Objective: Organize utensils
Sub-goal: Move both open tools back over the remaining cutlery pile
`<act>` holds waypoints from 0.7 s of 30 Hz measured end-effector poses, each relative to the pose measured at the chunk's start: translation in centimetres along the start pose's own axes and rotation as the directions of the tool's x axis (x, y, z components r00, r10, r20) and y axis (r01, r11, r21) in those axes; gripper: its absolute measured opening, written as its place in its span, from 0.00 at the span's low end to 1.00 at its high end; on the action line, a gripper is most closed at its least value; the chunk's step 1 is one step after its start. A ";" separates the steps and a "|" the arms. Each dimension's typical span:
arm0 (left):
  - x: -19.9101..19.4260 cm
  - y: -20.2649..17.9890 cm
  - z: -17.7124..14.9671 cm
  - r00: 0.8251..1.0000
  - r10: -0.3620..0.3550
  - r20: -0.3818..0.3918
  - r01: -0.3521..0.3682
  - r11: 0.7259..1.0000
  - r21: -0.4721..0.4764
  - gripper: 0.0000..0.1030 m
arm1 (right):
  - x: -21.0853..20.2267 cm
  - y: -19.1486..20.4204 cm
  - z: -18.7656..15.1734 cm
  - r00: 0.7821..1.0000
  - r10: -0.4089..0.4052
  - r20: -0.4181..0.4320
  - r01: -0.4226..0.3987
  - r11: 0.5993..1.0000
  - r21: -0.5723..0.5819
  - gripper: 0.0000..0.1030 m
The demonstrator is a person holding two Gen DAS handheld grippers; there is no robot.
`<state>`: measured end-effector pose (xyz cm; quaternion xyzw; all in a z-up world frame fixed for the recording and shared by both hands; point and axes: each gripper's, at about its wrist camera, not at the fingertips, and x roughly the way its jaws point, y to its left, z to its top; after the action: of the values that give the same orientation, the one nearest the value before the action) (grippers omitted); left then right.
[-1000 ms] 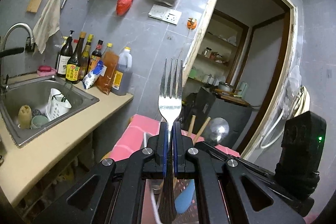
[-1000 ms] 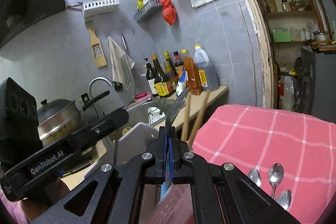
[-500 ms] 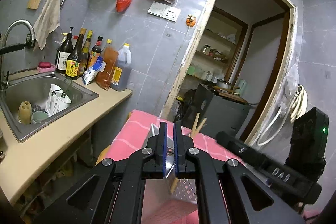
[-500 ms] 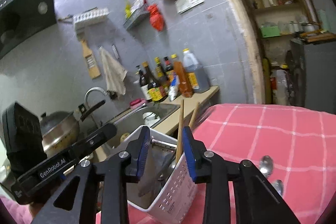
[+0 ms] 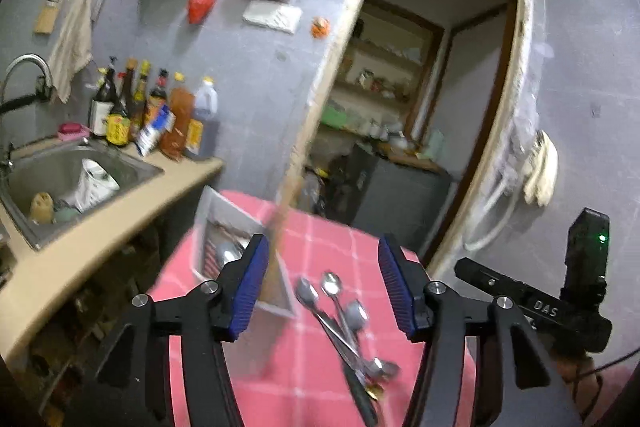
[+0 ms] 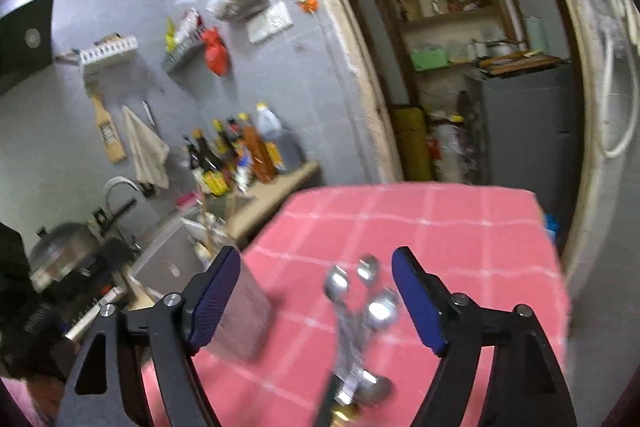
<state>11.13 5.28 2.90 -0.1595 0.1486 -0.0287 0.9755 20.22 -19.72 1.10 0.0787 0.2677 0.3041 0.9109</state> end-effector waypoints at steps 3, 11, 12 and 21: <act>0.6 -1.9 -1.6 0.997 -0.020 -0.069 0.021 1.000 0.020 0.51 | -0.7 -1.6 -1.3 0.997 -0.050 -0.067 0.050 0.999 0.006 0.78; 5.0 -3.9 -7.2 0.943 0.012 -0.333 -0.009 1.000 0.012 0.51 | 0.7 -4.7 -5.1 0.950 -0.073 -0.305 0.087 0.996 0.034 0.78; 5.6 -3.8 -7.8 0.932 0.013 -0.361 -0.012 1.000 0.003 0.51 | 1.0 -4.9 -5.4 0.945 -0.067 -0.321 0.084 0.996 0.039 0.78; 7.4 -4.2 -10.9 0.888 0.025 -0.458 -0.040 0.999 -0.023 0.51 | 2.9 -7.2 -6.0 0.917 -0.027 -0.398 0.057 0.996 0.063 0.59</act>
<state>14.85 -2.76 -7.67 -0.1610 0.3772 -0.0468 0.9108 22.65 -23.87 -7.49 0.0429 0.4594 0.2839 0.8405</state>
